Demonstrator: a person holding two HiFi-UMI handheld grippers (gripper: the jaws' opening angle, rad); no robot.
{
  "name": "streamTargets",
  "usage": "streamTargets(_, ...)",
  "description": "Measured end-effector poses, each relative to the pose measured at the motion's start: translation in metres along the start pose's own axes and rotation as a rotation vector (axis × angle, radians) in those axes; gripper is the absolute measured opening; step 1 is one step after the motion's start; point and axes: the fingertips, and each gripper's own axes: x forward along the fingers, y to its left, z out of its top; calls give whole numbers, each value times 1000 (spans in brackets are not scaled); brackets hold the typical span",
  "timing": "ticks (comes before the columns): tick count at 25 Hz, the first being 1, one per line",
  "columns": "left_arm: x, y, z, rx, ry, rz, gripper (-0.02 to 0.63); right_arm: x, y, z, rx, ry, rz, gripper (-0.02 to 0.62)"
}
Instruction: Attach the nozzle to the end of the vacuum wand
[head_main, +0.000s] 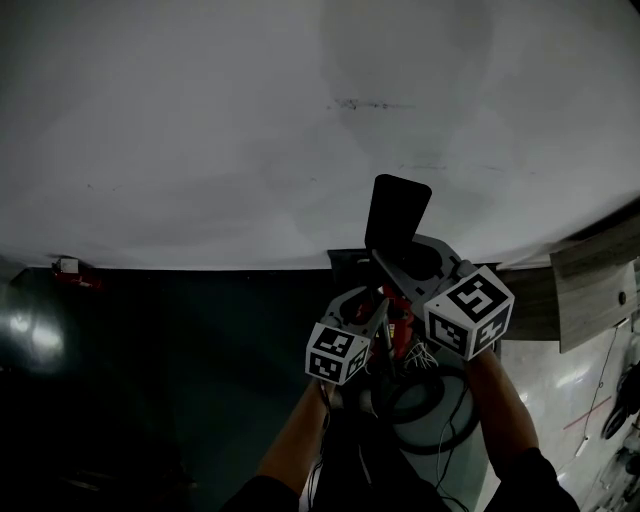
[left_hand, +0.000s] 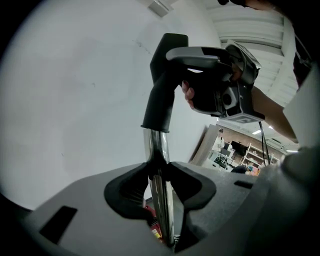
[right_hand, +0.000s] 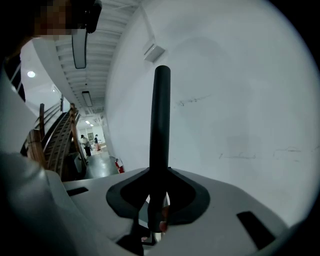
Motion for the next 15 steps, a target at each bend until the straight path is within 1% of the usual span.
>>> streamTargets(5,-1,2,-1,4,8,3,138,9,16,0,-100,35,51,92)
streamTargets(7,-2,1,-1,16,10,4,138,11,15,0,-84,37,66,92)
streamTargets(10,-2,-2,0,34,10,4,140,15,9,2,-37,30,60,92)
streamTargets(13,-4,3,-2,0,4,14,138,15,7,0,-19,26,51,92)
streamTargets(15,-4,6,-3,-13,6,14,138,10,12,-2,-49,23,50,91)
